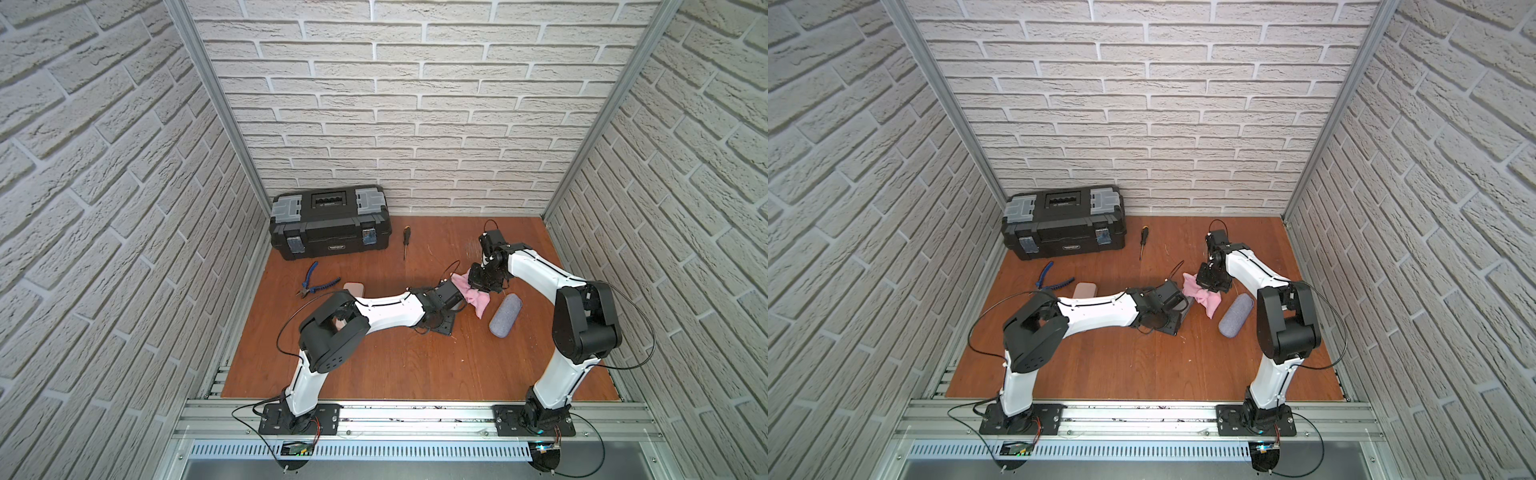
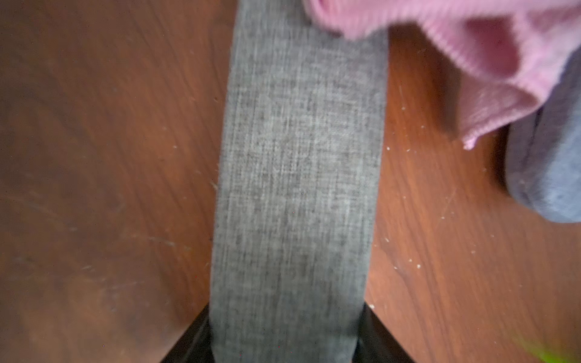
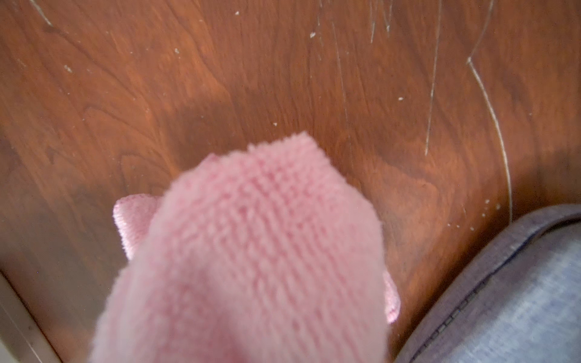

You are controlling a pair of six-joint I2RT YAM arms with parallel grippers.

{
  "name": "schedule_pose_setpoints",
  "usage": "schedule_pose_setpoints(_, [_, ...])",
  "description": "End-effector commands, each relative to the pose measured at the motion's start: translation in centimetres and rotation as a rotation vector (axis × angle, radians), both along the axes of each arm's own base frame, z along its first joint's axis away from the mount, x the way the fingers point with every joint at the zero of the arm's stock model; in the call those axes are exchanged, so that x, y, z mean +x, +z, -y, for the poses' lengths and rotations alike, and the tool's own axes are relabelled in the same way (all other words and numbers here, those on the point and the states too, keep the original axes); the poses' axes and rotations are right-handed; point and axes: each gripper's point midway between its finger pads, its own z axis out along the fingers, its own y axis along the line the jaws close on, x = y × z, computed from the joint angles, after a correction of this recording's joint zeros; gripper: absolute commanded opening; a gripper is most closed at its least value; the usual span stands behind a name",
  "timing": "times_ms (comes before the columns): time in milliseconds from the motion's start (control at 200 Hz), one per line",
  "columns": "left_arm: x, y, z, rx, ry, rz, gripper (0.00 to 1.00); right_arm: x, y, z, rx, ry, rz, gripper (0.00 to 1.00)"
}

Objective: Wipe the eyeglass case
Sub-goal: Place the eyeglass case at the center of the board.

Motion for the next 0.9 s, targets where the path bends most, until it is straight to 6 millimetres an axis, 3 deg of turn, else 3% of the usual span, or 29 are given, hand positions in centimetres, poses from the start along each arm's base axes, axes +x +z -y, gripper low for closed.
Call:
schedule_pose_setpoints(0, [-0.8,-0.3,1.0,-0.029,-0.027,-0.076,0.14,-0.4,-0.9,1.1,-0.016,-0.019,-0.013,0.02])
schedule_pose_setpoints(150, [-1.1,0.2,3.6,-0.086,-0.066,-0.111,0.20,-0.3,-0.9,2.0,-0.072,0.046,-0.047,0.02])
schedule_pose_setpoints(315, [-2.0,-0.1,4.9,-0.076,-0.118,-0.147,0.36,-0.6,-0.8,2.2,-0.062,0.043,-0.020,0.02])
schedule_pose_setpoints(575, [-3.2,1.5,7.5,-0.168,-0.229,-0.148,0.57,-0.3,-0.4,1.8,-0.016,0.047,-0.008,0.02])
schedule_pose_setpoints(755, [-3.3,2.1,8.9,-0.215,-0.258,-0.152,0.66,1.2,1.7,0.0,0.086,0.057,0.054,0.02])
schedule_pose_setpoints(895, [-3.3,2.6,8.7,-0.233,-0.253,-0.141,0.76,2.3,2.3,-1.4,0.093,0.093,0.066,0.02])
